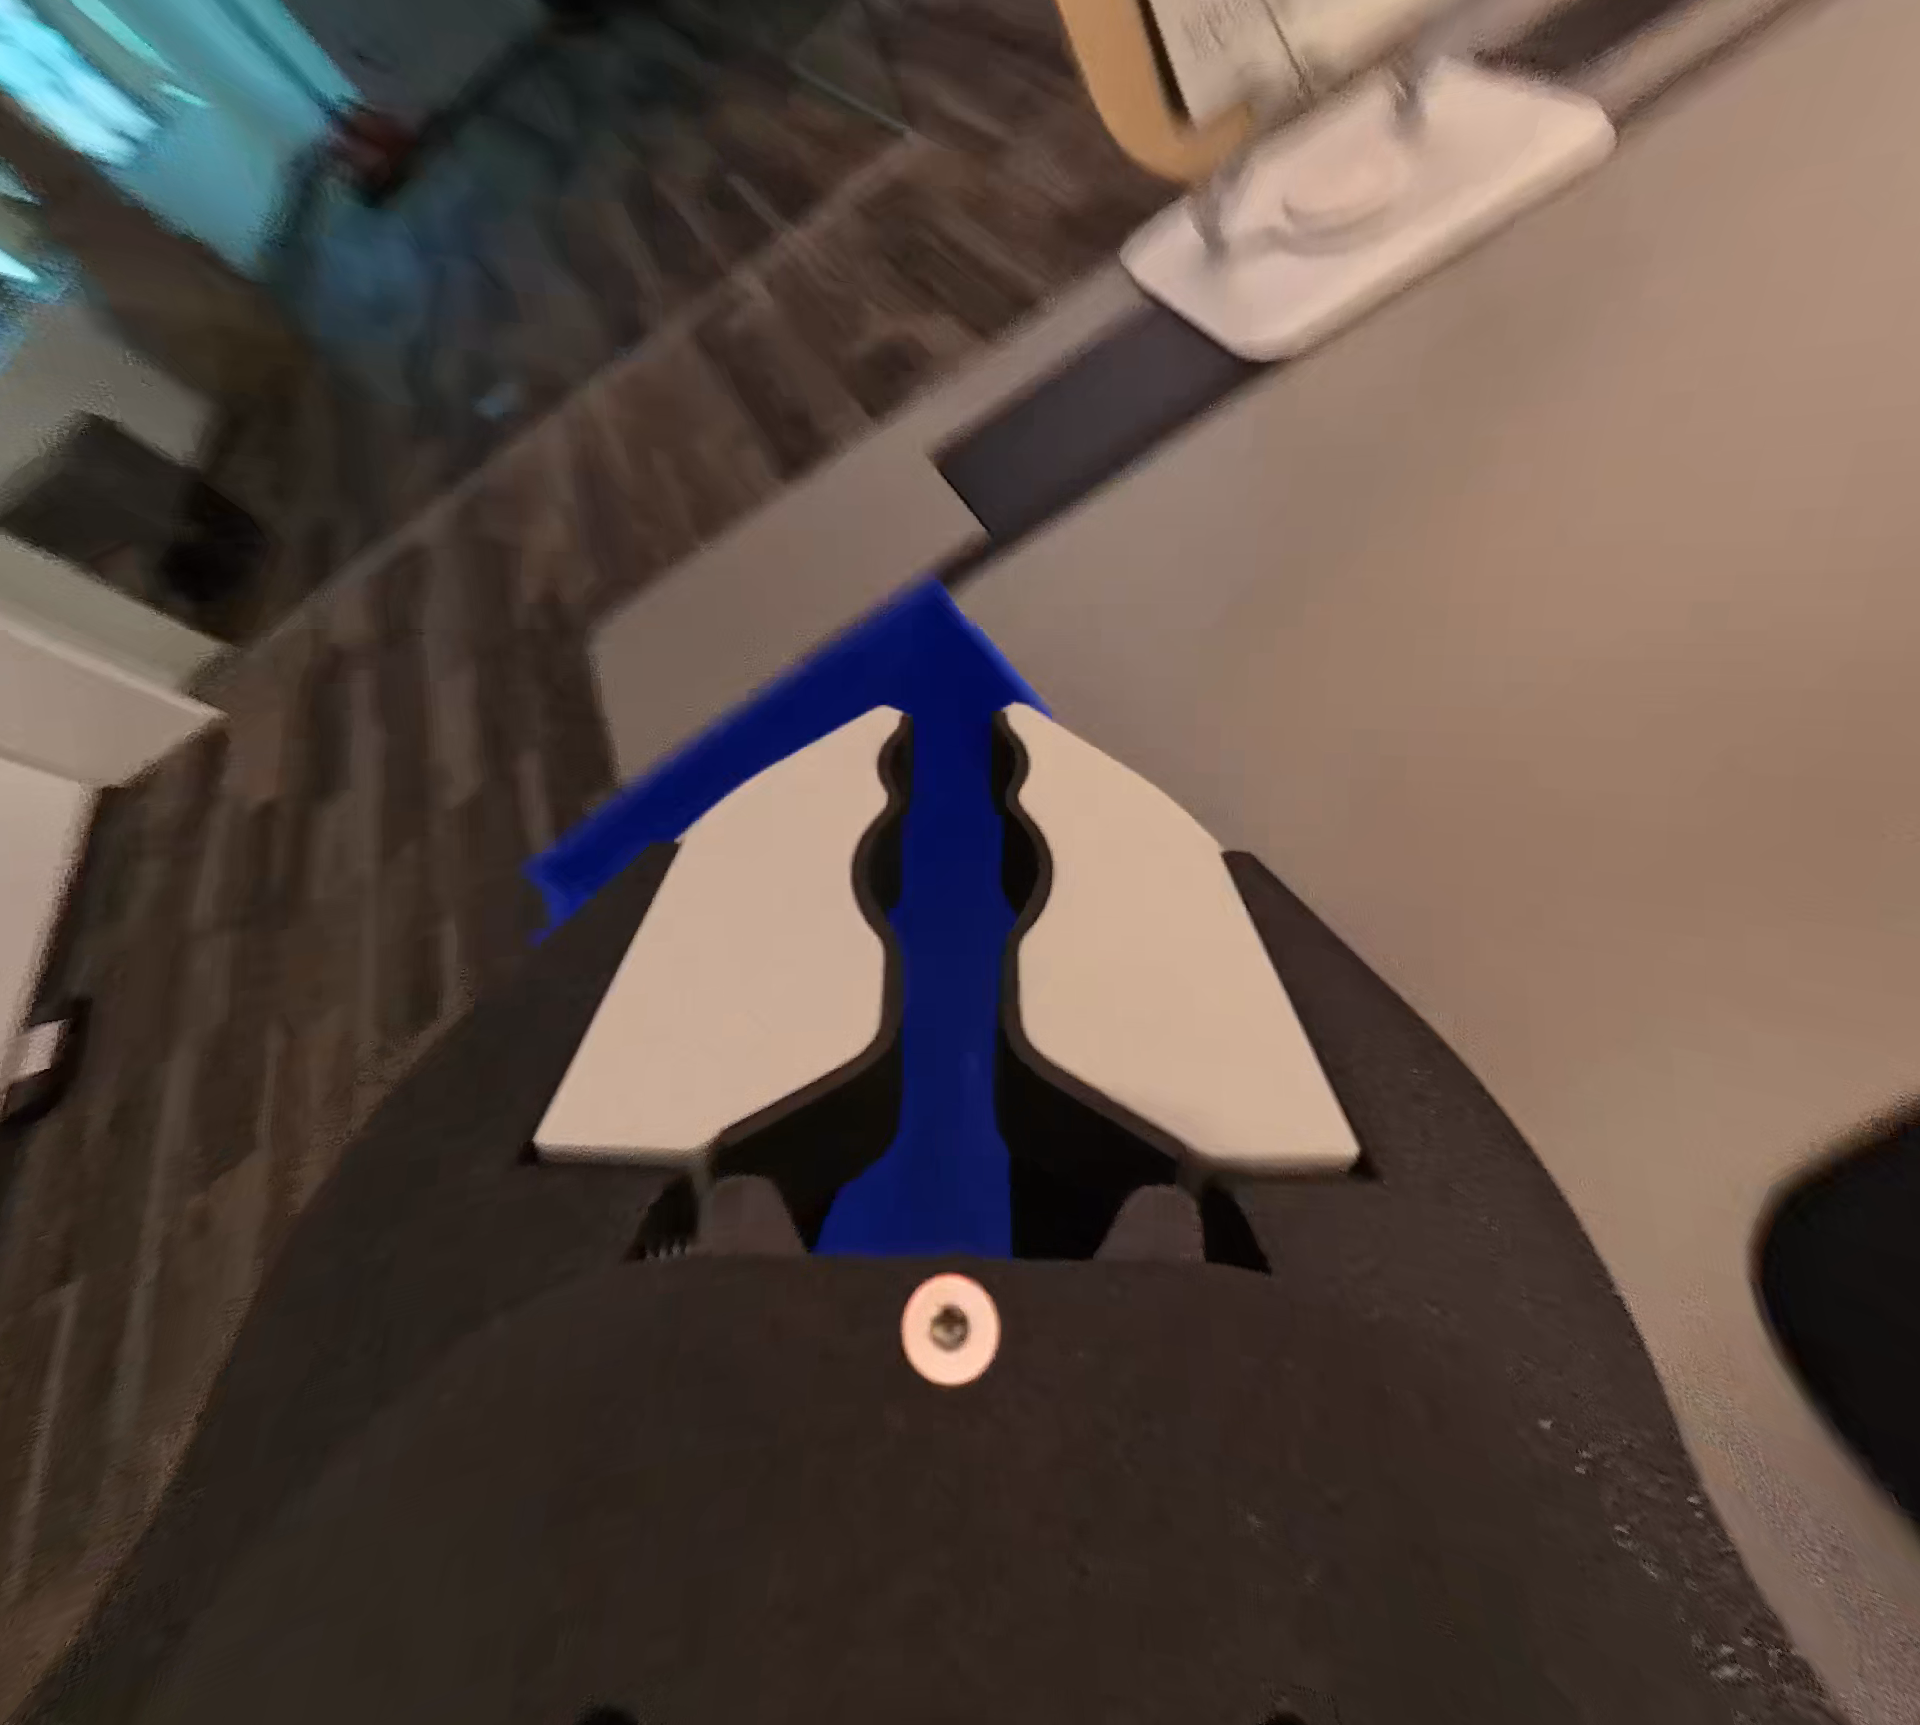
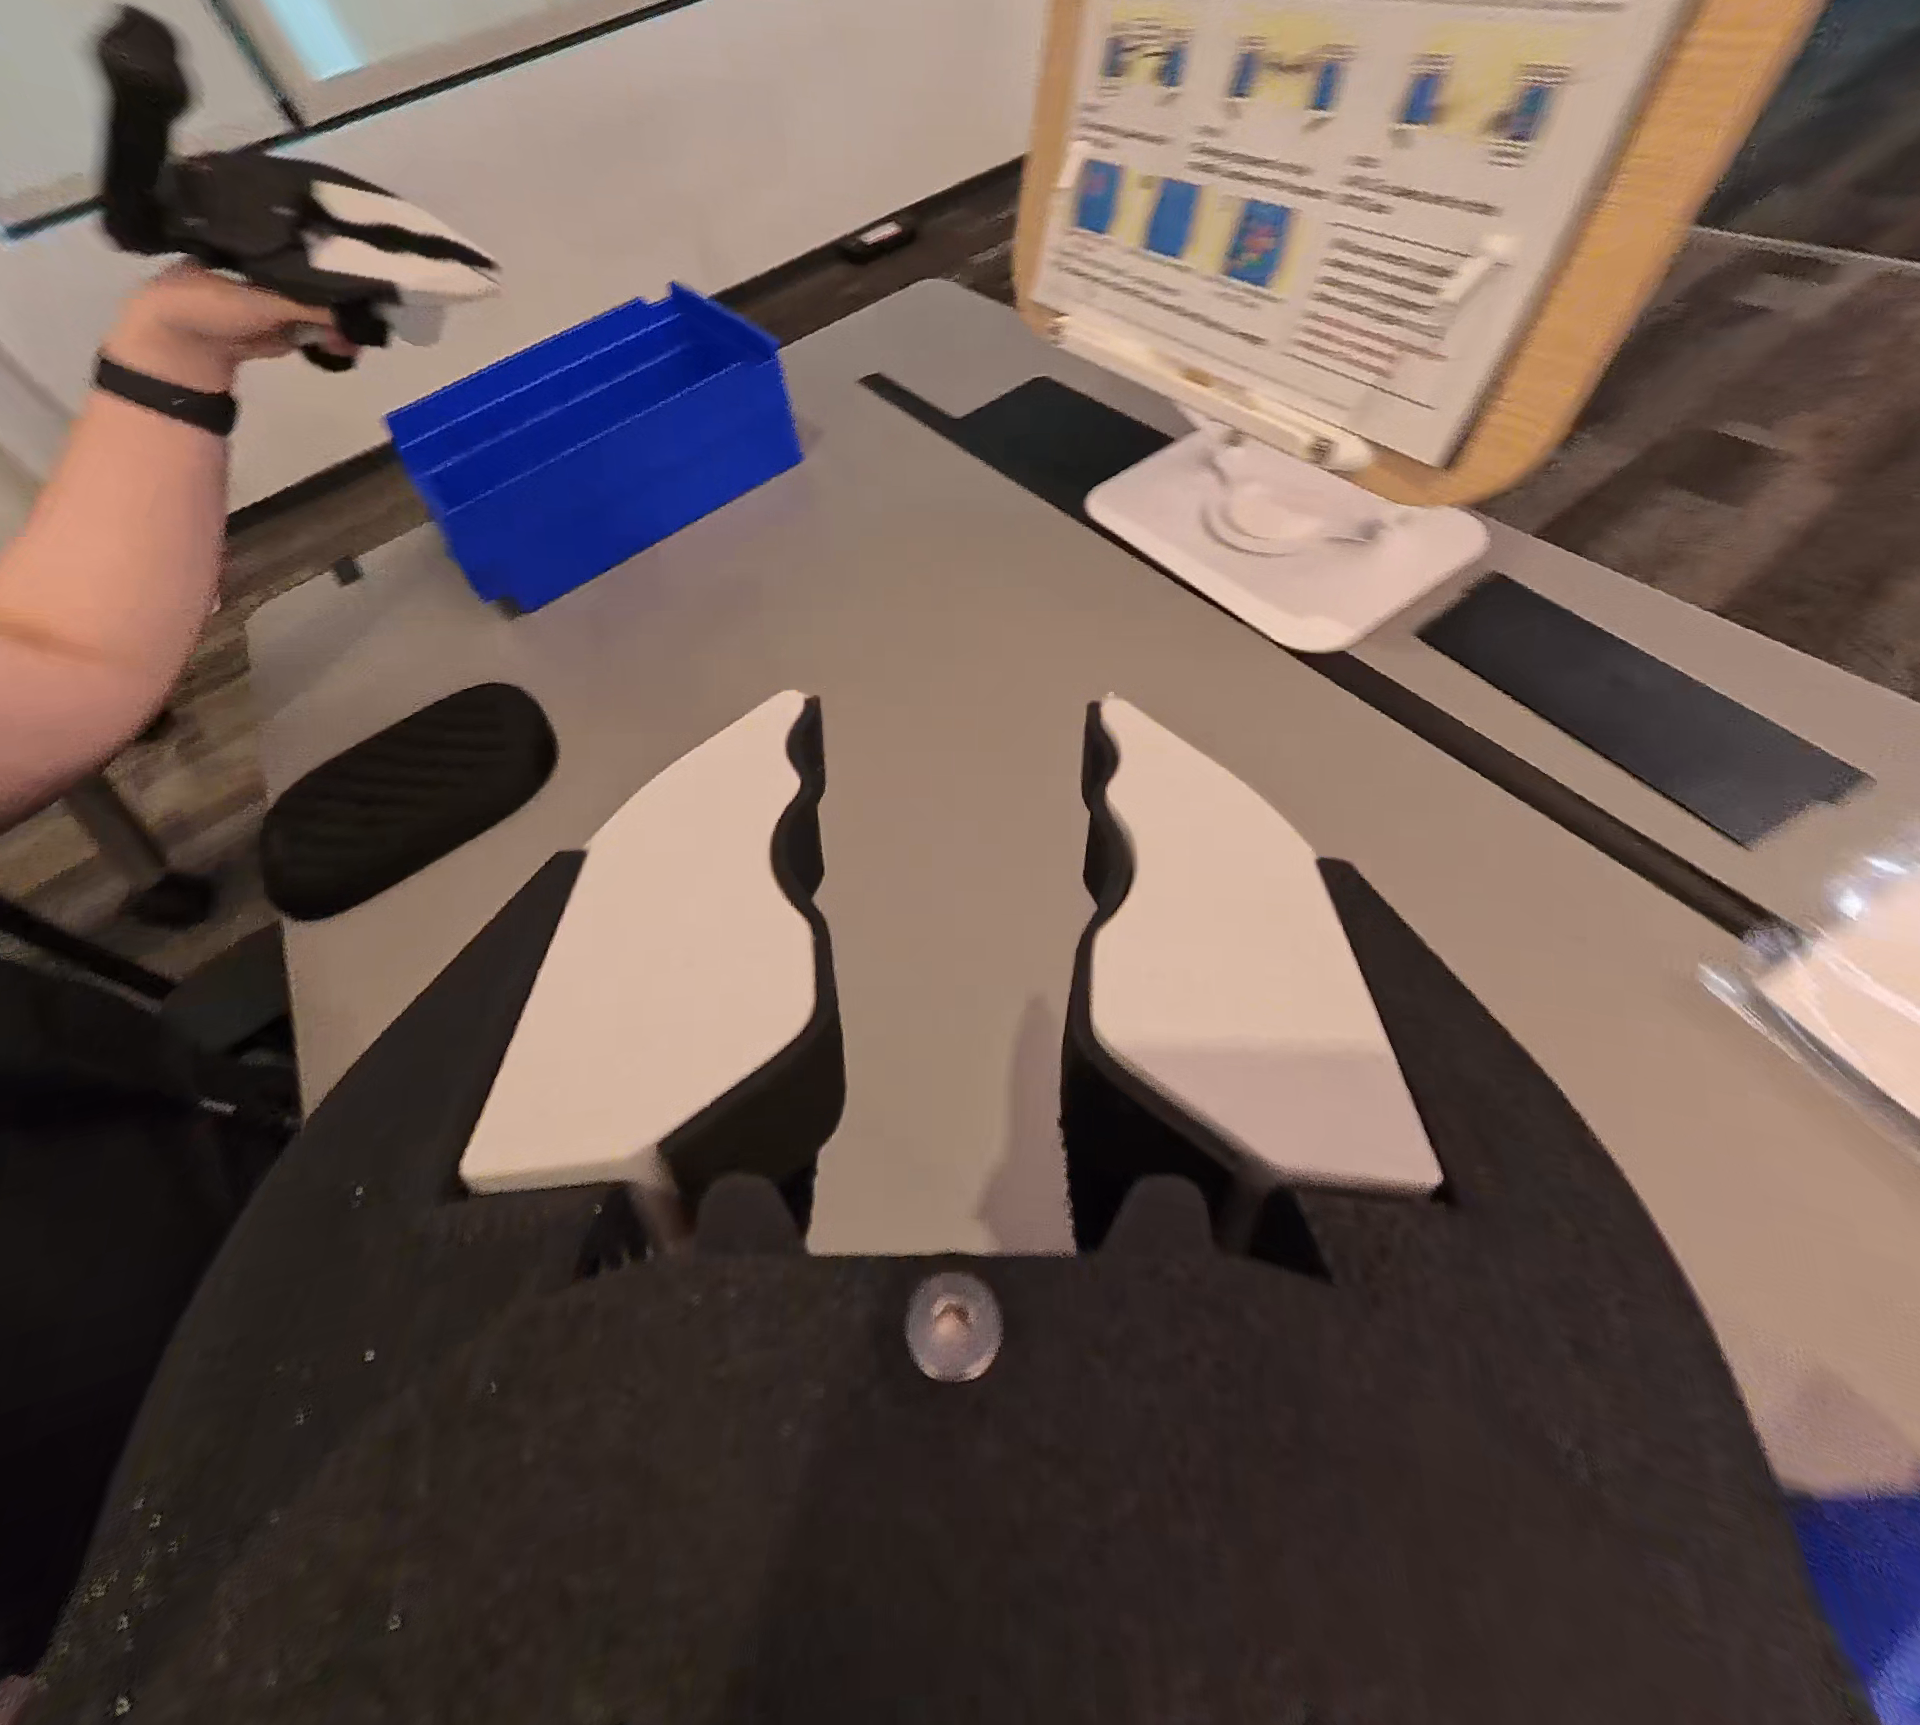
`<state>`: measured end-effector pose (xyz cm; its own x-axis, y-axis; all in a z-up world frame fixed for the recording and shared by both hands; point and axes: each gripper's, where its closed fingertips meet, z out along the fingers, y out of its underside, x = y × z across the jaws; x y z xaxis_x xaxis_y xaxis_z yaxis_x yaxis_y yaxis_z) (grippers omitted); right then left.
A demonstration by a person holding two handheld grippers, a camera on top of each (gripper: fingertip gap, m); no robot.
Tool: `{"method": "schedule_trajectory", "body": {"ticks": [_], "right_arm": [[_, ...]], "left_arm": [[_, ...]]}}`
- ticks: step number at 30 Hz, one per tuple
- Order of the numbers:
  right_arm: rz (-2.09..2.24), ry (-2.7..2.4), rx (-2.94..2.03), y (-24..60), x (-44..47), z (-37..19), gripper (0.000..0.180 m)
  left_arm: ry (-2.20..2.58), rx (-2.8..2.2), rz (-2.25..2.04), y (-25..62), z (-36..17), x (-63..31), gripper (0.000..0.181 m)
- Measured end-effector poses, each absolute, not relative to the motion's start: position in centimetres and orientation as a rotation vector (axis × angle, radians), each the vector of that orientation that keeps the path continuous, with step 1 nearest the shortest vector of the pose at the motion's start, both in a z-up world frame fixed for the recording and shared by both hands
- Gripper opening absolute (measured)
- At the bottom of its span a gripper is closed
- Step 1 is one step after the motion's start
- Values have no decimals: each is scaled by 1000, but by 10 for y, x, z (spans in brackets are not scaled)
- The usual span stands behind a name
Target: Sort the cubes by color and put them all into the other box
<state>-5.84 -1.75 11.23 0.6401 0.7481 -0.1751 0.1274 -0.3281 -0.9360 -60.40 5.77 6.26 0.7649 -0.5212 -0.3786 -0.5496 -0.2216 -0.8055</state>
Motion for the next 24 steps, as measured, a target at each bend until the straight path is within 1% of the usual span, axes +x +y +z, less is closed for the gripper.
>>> {"method": "schedule_trajectory", "body": {"ticks": [2, 4, 7, 10, 15, 20, 24], "right_arm": [[761, -788, -1799, -17, -89, 115, 47], [753, -862, -1755, -17, -116, 119, 47], [779, -955, -1700, -19, -148, 119, 47], [850, -1068, -1646, -24, -171, 116, 49], [980, -1192, -1588, -28, -188, 99, 51], [1056, -1213, -1680, -25, -189, 73, 56], [1117, -1275, -1699, -35, -190, 60, 58]], "left_arm": [[899, -1975, -47, 56, 23, -619, 22], [869, -2036, -40, 64, -4, -636, 23], [872, -2070, -55, 71, -32, -641, 27], [1039, -2045, -16, 70, -53, -638, 31], [1353, -1941, 83, 67, -70, -632, 32], [1456, -1970, 52, 71, -74, -643, 33], [1463, -1957, 54, 73, -67, -654, 34]]}}
